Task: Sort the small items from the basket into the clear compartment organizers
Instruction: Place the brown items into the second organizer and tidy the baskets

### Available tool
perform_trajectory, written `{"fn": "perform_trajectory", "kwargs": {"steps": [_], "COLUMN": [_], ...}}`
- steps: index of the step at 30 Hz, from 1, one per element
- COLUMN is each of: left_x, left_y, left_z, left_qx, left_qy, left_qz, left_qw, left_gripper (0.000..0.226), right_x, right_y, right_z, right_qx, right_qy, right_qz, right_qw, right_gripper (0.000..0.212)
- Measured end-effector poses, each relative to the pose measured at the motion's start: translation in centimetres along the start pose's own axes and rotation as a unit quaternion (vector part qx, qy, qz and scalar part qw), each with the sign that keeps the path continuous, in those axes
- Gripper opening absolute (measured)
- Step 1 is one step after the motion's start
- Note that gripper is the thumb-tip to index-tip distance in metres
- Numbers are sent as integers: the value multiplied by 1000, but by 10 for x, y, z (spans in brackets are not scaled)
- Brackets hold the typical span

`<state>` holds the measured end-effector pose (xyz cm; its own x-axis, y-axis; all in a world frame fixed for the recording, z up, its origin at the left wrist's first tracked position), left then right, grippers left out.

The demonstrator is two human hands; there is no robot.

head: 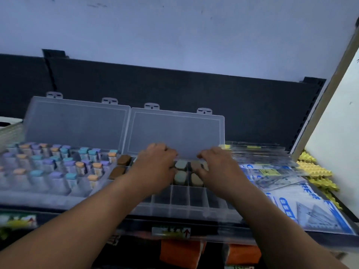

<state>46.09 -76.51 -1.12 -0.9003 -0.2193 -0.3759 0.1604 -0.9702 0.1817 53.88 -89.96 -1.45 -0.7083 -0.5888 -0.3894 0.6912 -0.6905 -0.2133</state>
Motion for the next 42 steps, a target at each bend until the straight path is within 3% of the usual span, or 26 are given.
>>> {"fn": "perform_trajectory", "kwargs": {"steps": [6, 10, 27, 42], "left_x": [48, 98, 322, 360], "left_y": [-73, -139, -378, -534], "left_z": [51, 88, 239, 274], "left_qx": [-112, -143, -236, -242], "left_qy": [44, 74, 103, 97], "left_qz": [59, 113, 254, 351], "left_qw": [991, 980, 932, 900], "left_gripper": [67, 75, 80, 81], "right_x": [-8, -9, 21, -44], "right_y": [-86, -157, -490, -664], "right_z": [-7, -24, -86, -146], "right_qx": [13, 9, -80, -137], "right_qy": [5, -4, -30, -97], "right_qz": [58, 105, 249, 337], "right_qw": [998, 994, 965, 926], "right_gripper": [58, 65, 72, 71]}}
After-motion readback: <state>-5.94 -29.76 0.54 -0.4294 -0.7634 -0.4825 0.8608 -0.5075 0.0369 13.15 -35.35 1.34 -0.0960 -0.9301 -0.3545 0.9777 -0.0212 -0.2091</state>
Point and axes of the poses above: each hand's wrist, its own x-axis away from the middle knuckle, its own z-axis out of the back of the hand, y = z × x, the point moved 5 cm from there along -x, towards the middle knuckle, and after that the axes turned 7 degrees about y, right-handed, at the moved point
